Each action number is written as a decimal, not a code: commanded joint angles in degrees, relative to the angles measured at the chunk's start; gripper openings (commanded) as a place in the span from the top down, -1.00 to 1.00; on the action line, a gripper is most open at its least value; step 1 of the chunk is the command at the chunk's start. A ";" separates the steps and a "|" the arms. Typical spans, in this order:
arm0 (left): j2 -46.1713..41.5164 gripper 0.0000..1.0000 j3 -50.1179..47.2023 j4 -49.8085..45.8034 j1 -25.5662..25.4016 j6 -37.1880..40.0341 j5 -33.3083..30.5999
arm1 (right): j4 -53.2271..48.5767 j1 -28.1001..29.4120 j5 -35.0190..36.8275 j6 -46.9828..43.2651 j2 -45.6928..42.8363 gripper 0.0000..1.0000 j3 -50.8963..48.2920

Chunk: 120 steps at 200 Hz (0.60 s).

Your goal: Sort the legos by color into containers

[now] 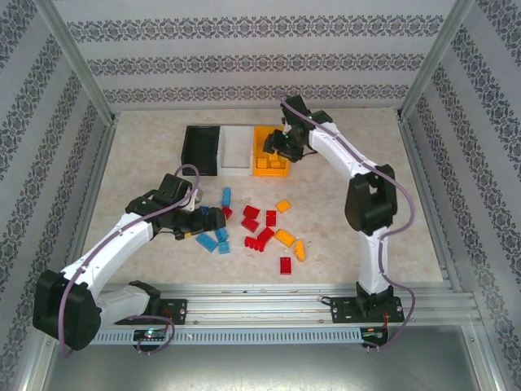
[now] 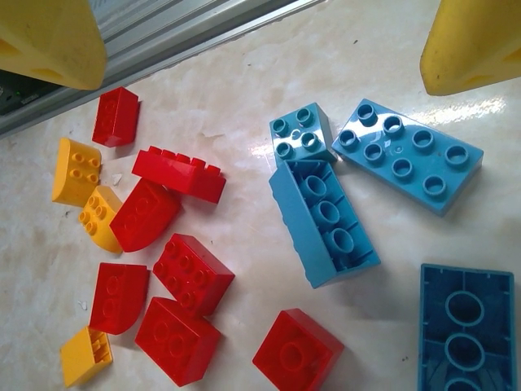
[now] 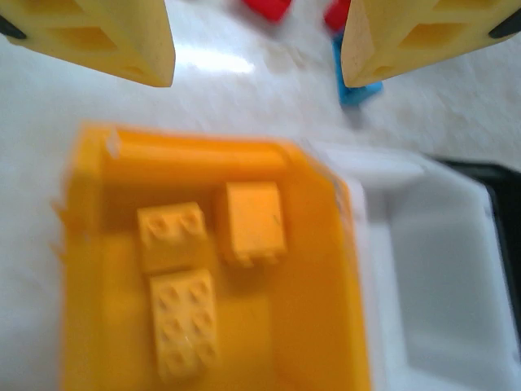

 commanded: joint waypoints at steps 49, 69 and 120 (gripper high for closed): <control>4.62 -0.99 -0.65 6.84 -3.64 -0.62 1.33 | -12.23 8.08 4.91 -2.06 -34.51 -0.21 -42.72; 6.72 -0.98 -0.55 8.90 -4.19 -1.17 2.85 | -10.15 12.21 5.64 1.29 -39.02 -0.21 -49.32; 7.55 -0.99 0.44 8.56 -4.45 -0.68 3.58 | -4.48 18.32 8.24 5.17 -38.03 -0.15 -53.93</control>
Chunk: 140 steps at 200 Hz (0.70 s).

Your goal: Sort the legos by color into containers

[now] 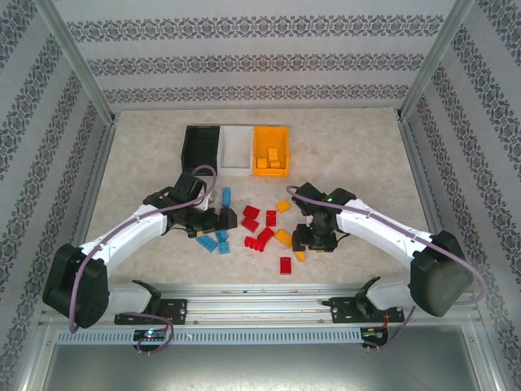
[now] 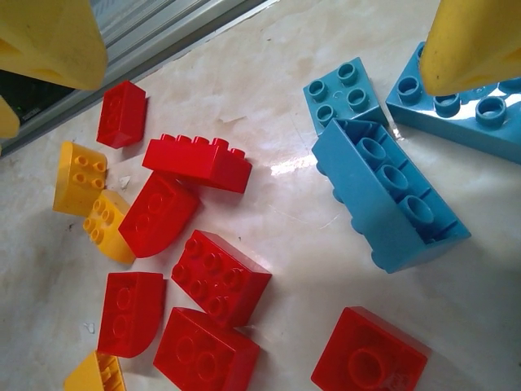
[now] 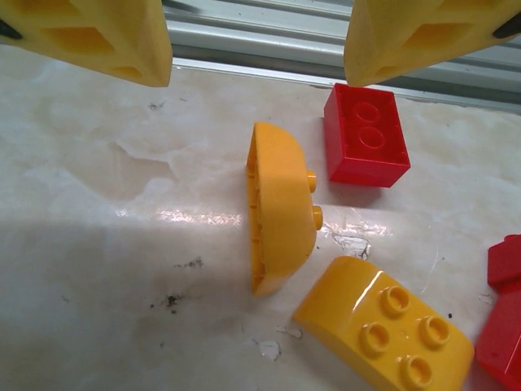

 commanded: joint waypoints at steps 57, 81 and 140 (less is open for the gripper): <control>-3.78 -0.98 -1.51 0.17 -0.70 -1.01 -0.03 | 6.91 1.94 4.22 1.86 6.99 -0.05 -0.79; -4.59 -0.98 -1.51 -0.92 -0.64 -0.63 -0.39 | 7.95 2.16 3.83 2.06 8.67 -0.02 -1.04; -4.75 -0.99 -1.65 -1.06 -0.69 -0.53 -0.83 | 10.46 2.07 3.65 1.81 11.59 0.07 -2.89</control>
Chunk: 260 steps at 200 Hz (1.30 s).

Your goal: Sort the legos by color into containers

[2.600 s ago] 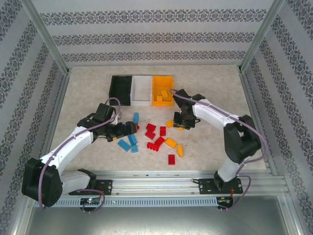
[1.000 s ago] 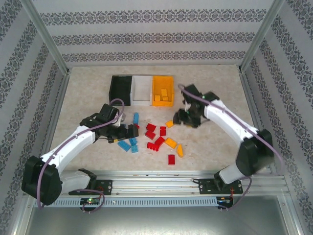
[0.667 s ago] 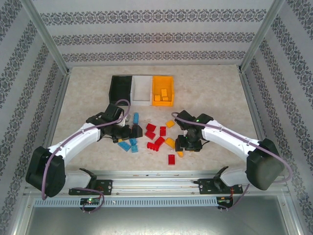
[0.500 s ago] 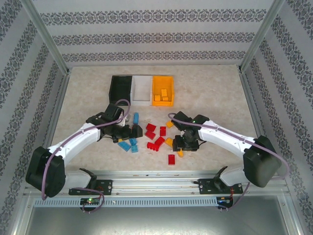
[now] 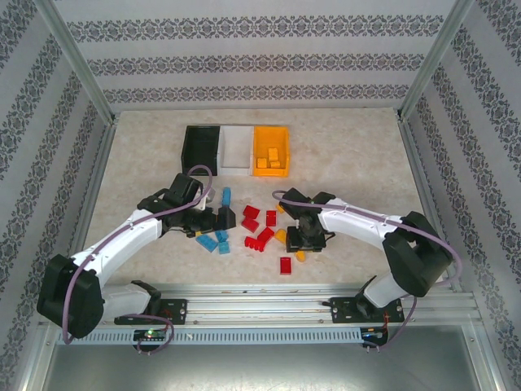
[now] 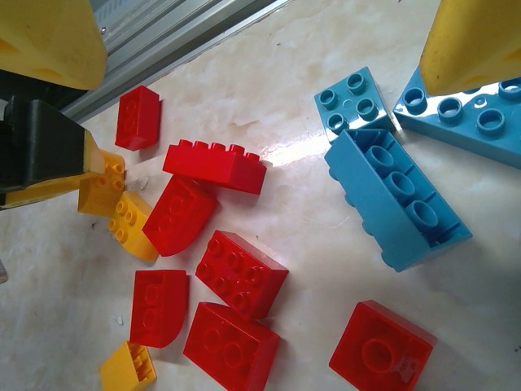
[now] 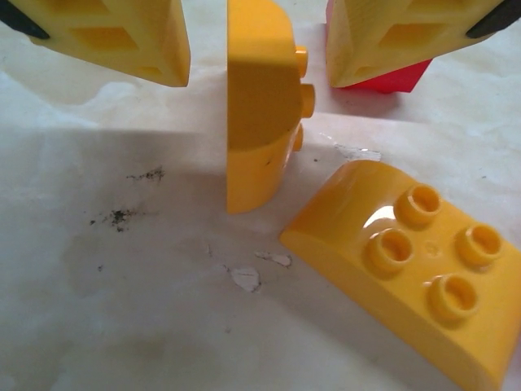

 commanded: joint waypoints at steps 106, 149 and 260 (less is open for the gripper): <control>2.04 -0.99 2.25 -1.33 -0.64 0.76 -0.80 | -1.98 -5.85 -0.07 0.39 -7.81 0.53 3.39; 1.30 -0.99 3.73 -4.09 -0.60 1.66 -3.82 | 2.28 -13.20 -6.66 0.68 -3.52 0.53 16.16; -5.96 -0.98 2.94 -11.79 2.17 -0.02 -8.37 | -1.24 -18.34 -9.95 -3.32 31.81 0.53 57.80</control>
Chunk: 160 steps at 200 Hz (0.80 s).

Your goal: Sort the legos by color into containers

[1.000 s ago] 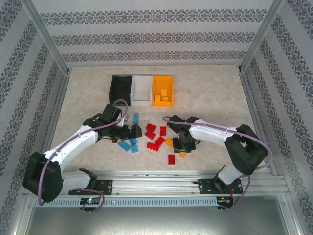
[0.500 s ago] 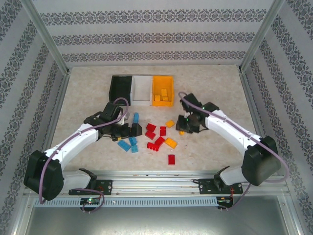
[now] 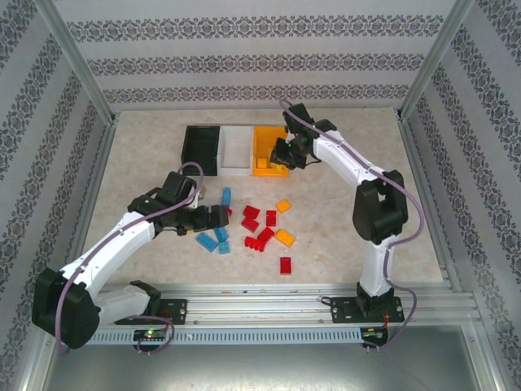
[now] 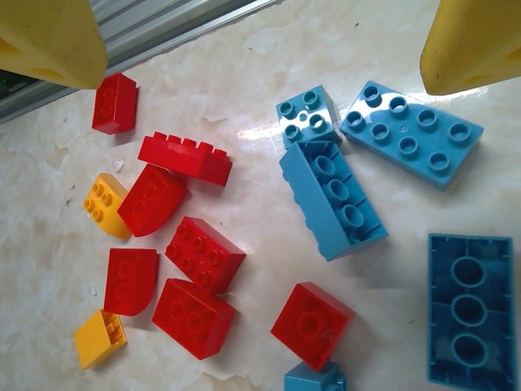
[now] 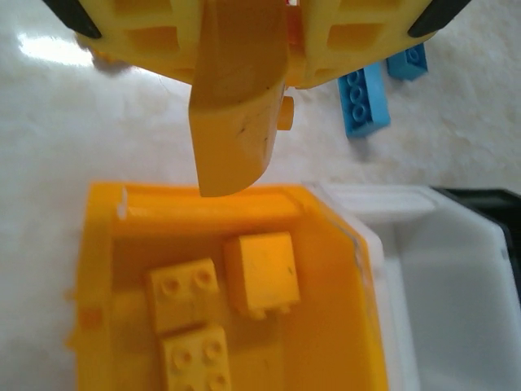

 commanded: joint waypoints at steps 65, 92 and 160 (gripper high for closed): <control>-2.12 -0.97 0.10 -5.60 1.39 -0.30 -2.34 | -5.43 -1.39 -1.35 -1.80 11.49 0.17 17.93; 0.34 -0.94 2.00 -6.02 1.60 1.27 -3.86 | -6.90 -1.63 -0.89 -2.82 10.82 -0.04 19.91; 18.91 -0.70 15.23 -6.11 0.98 8.26 -9.64 | -3.21 -0.92 0.71 -2.10 -12.27 -0.07 -4.99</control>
